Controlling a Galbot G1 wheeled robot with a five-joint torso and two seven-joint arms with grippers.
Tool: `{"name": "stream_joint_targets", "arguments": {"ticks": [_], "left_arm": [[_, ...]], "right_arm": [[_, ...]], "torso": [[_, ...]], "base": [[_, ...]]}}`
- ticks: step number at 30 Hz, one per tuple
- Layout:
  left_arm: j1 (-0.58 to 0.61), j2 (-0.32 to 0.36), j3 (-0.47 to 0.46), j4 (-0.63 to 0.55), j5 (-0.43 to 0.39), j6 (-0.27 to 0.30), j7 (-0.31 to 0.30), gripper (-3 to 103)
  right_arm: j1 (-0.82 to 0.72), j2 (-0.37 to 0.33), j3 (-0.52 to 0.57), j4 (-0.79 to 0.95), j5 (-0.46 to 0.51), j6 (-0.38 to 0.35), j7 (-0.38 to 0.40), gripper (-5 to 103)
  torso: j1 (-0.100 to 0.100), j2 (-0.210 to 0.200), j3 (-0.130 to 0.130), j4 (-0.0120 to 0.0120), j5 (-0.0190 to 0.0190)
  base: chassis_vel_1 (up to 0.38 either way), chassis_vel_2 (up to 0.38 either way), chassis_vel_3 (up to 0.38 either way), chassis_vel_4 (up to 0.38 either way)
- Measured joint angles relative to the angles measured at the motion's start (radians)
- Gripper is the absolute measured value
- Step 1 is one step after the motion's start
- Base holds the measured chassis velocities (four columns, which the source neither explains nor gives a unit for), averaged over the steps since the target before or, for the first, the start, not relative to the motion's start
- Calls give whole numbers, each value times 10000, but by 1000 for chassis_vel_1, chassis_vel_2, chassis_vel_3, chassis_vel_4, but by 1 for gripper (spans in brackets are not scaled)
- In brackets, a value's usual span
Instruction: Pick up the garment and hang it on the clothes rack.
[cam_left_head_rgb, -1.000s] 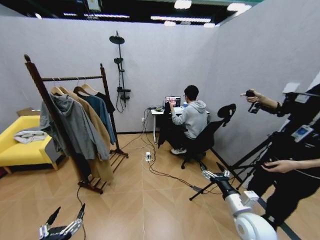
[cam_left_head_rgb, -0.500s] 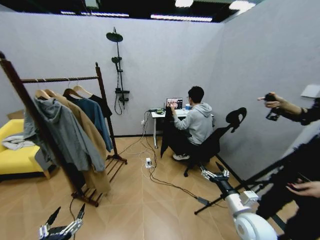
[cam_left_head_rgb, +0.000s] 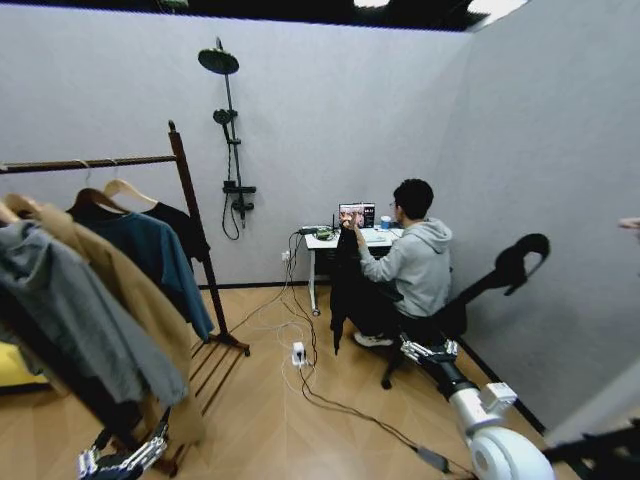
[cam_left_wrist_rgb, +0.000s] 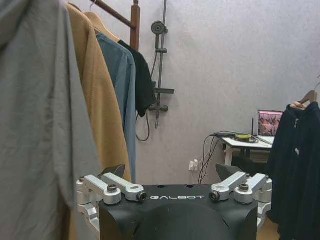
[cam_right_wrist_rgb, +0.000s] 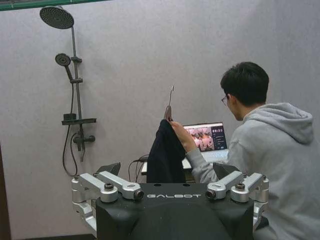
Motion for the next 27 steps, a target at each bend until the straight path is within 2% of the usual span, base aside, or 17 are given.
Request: {"name": "stream_joint_targets", "arguments": {"ticks": [3, 4, 6, 7, 9, 12, 13, 14, 18, 19, 20, 21, 22, 24, 25, 26, 27], "left_arm": [[0, 0, 0, -1, 0, -1, 0, 100], [0, 0, 0, -1, 0, 0, 2, 100], [0, 0, 0, -1, 0, 0, 2, 100], [0, 0, 0, -1, 0, 0, 2, 100], [0, -1, 0, 0, 0, 0, 2, 100], [0, 0, 0, 0, 0, 0, 1, 100], [0, 0, 0, -1, 0, -1, 2, 100], [0, 0, -1, -1, 0, -1, 1, 100], [0, 0, 0, 0, 0, -1, 2, 100], [0, -1, 0, -2, 0, -1, 2, 100], [0, -1, 0, -2, 0, -1, 2, 100], [0, 0, 0, -1, 0, 0, 2, 100], [-1, 1, 0, 0, 0, 0, 1, 100], [-1, 0, 0, -1, 0, 0, 0, 100], [-1, 0, 0, -2, 0, 0, 5, 100], [-1, 0, 0, -1, 0, 0, 3, 100], [-1, 0, 0, -1, 0, 0, 3, 100]], "right_arm": [[4, 7, 3, -3, 3, 1, 0, 100], [30, 31, 2, -45, 5, 1, 1, 100], [82, 55, -14, -94, 6, 2, 0, 100], [82, 55, -14, -94, 6, 2, 0, 100], [132, 37, -35, -121, 6, -10, 1, 100], [162, 16, -33, -110, -1, -22, 0, 100], [164, -1, -35, -106, -31, -30, -8, 100], [159, -3, -36, -106, -74, -37, -18, 100], [137, -3, -40, -70, -227, -91, -56, 100], [148, -5, -57, -70, -283, -133, -44, 100], [148, -5, -57, -70, -283, -133, -44, 100], [180, -16, -69, -61, -341, -214, 66, 100], [305, -74, -68, 22, -385, -398, 321, 100], [425, -143, -66, 57, -387, -581, 554, 100], [644, -247, -82, 54, -388, -850, 903, 100], [1062, -412, -125, -84, -384, -1122, 1283, 100], [1062, -412, -125, -84, -384, -1122, 1283, 100]], "torso": [[-3, 2, -1, 0, 7], [2, -2, 4, 3, 30], [-2, 1, 0, -1, 0], [-2, 1, 0, -1, 0], [2, -2, 4, 3, 26], [0, 0, 1, 0, 3], [-1, 0, 2, 5, 25], [3, -2, 5, 4, 29], [0, 0, 1, -1, 5], [1, -2, 3, 4, 26], [1, -2, 3, 4, 26], [3, -3, 5, 3, 27], [2, 0, 0, -3, 2], [4, -2, 2, -2, 6], [8, -4, 6, 4, 29], [16, -6, 7, 6, 16], [16, -6, 7, 6, 16]], "base": [[-361, 343, 379, -346], [-321, 352, 329, -346], [-354, 336, 354, -355], [-354, 336, 357, -353], [-358, 355, 346, -363], [-361, 350, 363, -352], [-348, 347, 343, -346], [-348, 347, 350, -341], [-351, 354, 354, -345], [-364, 358, 343, -374], [-364, 358, 343, -374], [-307, 358, 349, -336], [-335, 338, 349, -321], [-335, 293, 285, -321], [-227, 293, 187, -246], [-171, 222, 69, -50], [-171, 222, 69, -50]]}}
